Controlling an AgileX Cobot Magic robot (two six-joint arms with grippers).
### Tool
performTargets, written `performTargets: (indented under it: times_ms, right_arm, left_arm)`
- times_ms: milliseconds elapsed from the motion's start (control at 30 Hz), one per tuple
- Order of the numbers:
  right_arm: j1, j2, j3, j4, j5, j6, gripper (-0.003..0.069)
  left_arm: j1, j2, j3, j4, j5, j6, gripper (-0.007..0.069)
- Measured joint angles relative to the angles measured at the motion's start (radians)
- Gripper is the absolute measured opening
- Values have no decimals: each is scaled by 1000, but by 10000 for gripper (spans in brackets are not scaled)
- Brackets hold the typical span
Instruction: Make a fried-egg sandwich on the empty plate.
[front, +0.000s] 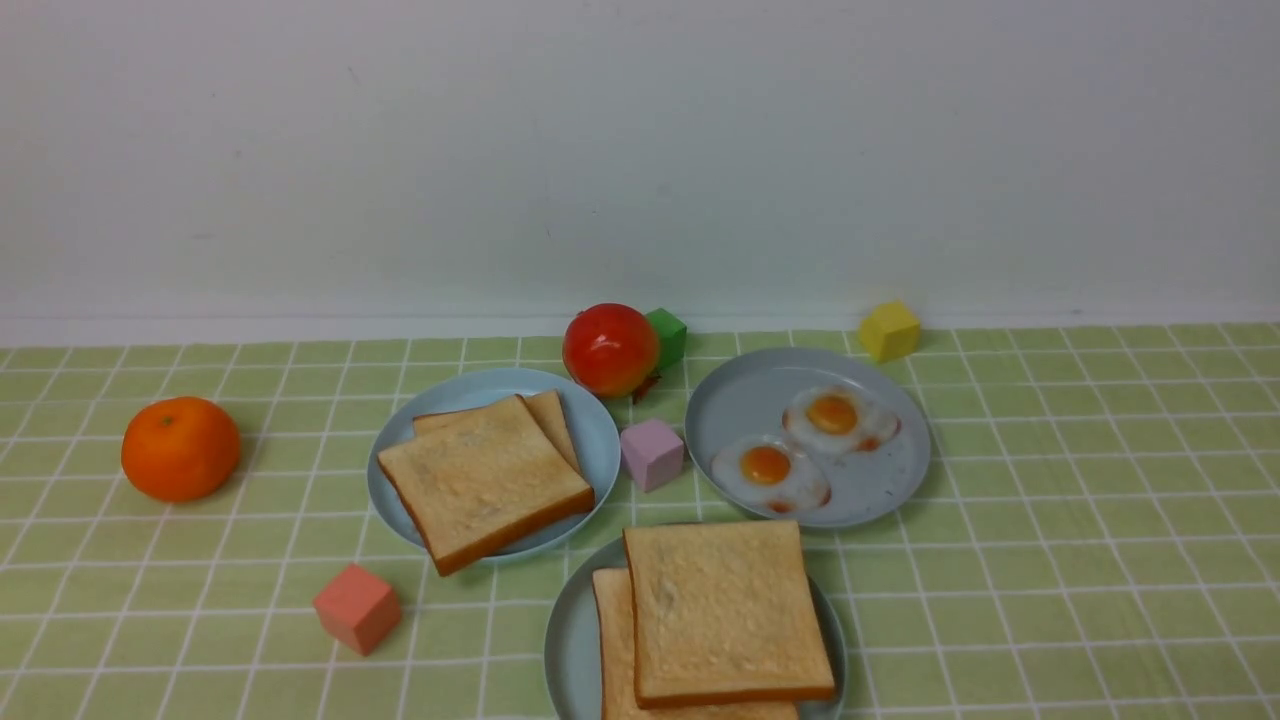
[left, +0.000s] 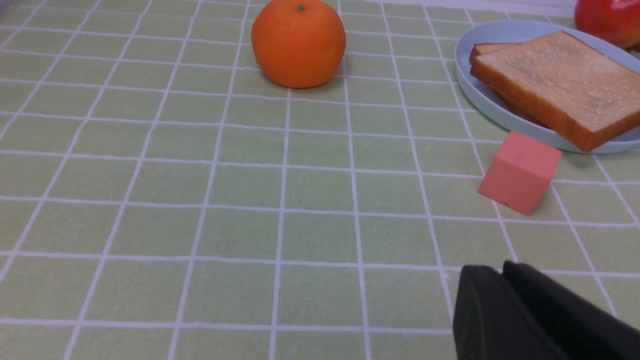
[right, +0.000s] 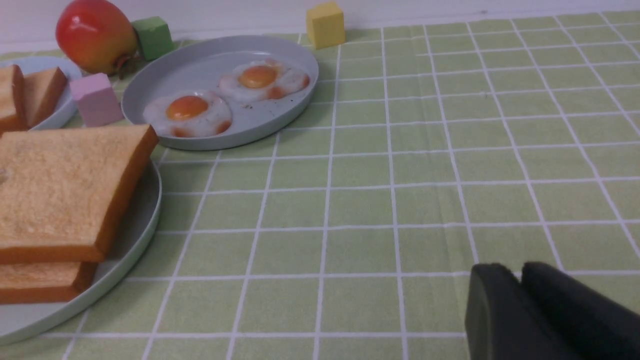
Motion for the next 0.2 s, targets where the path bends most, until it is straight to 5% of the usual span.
performTargets:
  times_ms: [200]
  right_arm:
    - [0, 0, 0, 0, 0, 0, 103]
  left_arm:
    - [0, 0, 0, 0, 0, 0, 59]
